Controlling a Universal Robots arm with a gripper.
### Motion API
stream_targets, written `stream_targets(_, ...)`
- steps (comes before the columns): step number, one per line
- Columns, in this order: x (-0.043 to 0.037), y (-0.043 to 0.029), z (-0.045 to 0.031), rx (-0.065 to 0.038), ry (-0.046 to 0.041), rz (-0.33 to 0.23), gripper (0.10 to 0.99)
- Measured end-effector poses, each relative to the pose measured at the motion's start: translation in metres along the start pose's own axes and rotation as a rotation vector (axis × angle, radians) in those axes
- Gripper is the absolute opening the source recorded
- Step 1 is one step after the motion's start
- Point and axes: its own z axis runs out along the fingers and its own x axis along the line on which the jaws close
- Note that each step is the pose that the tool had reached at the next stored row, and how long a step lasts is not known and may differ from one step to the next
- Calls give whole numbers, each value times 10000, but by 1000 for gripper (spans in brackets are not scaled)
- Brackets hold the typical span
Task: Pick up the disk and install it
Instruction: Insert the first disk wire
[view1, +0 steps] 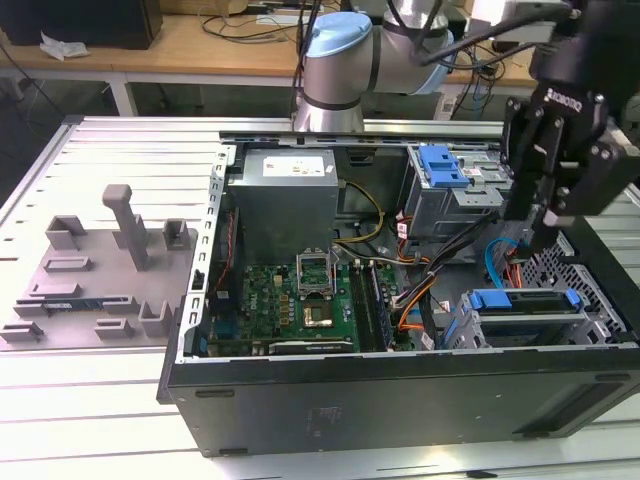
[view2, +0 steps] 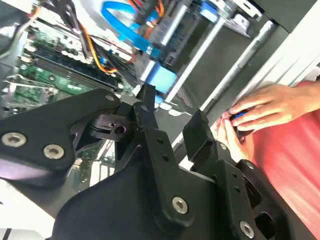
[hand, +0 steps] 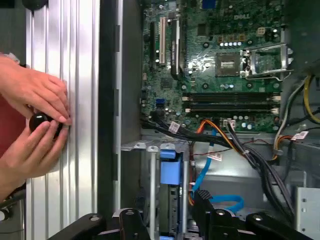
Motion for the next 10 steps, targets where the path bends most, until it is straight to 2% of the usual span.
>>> stream_targets(1,-70,-8,-18,0,2,0,502)
stream_targets(3,-123,-47,-31,0,2,2,502)
stream_targets(4,-134,-93,-33,-11,0,-1,502)
stream_targets(6,-146,-250,-38,-95,2,-23,502)
stream_targets(7,-147,-290,-37,-119,8,-28,502)
stream_targets(8,-148,-321,-33,-136,104,1,502)
stream_targets(10,-148,-322,-30,-165,327,144,502)
